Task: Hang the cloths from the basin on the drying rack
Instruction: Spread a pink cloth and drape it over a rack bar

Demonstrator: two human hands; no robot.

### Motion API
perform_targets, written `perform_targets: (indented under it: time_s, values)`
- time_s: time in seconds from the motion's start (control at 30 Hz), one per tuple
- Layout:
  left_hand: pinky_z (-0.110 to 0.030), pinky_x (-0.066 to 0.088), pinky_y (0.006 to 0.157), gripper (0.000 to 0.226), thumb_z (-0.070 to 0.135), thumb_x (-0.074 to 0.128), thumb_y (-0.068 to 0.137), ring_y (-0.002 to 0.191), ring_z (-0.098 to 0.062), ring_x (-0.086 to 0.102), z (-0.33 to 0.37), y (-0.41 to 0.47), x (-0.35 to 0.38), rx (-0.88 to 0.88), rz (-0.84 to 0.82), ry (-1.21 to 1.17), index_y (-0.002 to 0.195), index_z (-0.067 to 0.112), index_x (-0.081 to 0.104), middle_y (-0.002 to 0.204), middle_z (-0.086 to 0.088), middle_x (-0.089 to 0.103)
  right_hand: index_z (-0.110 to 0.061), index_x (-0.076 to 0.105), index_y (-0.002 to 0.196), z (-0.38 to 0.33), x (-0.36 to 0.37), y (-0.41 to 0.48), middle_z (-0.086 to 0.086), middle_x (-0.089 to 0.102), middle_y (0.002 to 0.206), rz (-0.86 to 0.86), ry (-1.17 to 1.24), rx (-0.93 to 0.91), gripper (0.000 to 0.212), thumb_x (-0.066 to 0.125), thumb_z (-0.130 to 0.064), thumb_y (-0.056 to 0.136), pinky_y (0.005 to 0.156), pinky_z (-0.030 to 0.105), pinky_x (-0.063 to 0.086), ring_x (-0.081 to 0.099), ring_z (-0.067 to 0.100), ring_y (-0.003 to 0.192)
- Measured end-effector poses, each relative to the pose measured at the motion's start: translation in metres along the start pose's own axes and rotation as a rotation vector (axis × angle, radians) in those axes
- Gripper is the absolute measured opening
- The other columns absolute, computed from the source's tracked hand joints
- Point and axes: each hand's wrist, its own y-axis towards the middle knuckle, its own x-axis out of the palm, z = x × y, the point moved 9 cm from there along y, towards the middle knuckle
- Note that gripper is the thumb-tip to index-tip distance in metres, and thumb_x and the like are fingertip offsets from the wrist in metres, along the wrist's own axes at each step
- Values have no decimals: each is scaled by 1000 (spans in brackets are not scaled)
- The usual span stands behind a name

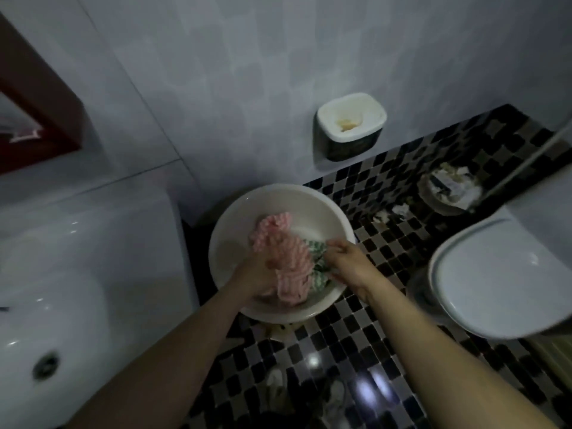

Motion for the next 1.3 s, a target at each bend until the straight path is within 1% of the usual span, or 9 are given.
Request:
perform_targets:
  time_s: [0.1,0.3,0.47,0.7,0.83,0.93,1.07,1.17,1.3]
  values:
    - [-27,43,88,24,14,50,93,112,-26,57,-27,15,12,-70,-54,68,112,14,65,122,-5,61,-17,55,99,14,19,19,6,62,96,-8,142,133,13,51,-6,95,66,30,54,59,14,83]
    - [-26,53,80,34,5,50,90,97,-20,67,-41,58,48,24,-186,91,107,24,73,118,-4,69,-24,54,103,37,29,58,1,57,82,50,233,250,22,49,-4,95,57,26,52,54,13,68]
    - [-24,45,99,33,11,56,90,117,-18,60,-49,82,67,52,-190,153,117,23,70,129,0,64,-15,60,99,63,38,77,2,57,66,87,205,416,15,49,-6,95,37,17,42,50,9,44]
    - [-25,54,83,17,3,69,79,86,-14,69,-58,93,30,-13,-3,-161,90,12,79,93,-1,76,-2,72,87,57,15,79,10,63,62,479,241,234,10,62,1,85,39,17,39,54,14,44]
    - [-13,45,55,24,-14,59,76,61,-6,59,-41,78,-11,-103,120,-598,76,7,72,62,5,67,4,71,93,40,20,64,10,66,62,442,480,183,15,74,-2,80,32,15,33,48,12,39]
    - [-13,41,44,32,-17,45,79,56,-11,58,-27,65,-23,-179,23,-1021,74,8,63,59,4,65,1,68,92,35,28,54,7,64,64,368,670,204,29,81,-14,69,36,19,39,48,12,43]
    - [-19,44,58,47,-27,37,70,69,-12,59,-6,54,-40,-70,-137,-1070,84,7,66,71,-1,66,3,69,96,7,46,34,11,71,95,241,944,139,32,77,-7,68,49,17,54,66,16,80]
    - [-25,47,70,58,-30,36,68,85,-16,64,6,45,-49,-19,-215,-1039,97,8,69,91,-7,70,-1,65,83,-21,57,16,9,69,78,157,1030,41,10,67,4,75,52,16,56,68,12,65]
    - [-29,50,82,43,-12,65,77,100,-17,66,23,32,-76,125,-168,-913,101,22,73,105,-4,71,-5,59,79,-47,74,-9,8,68,68,79,1061,-17,14,59,9,77,49,15,54,66,11,54]
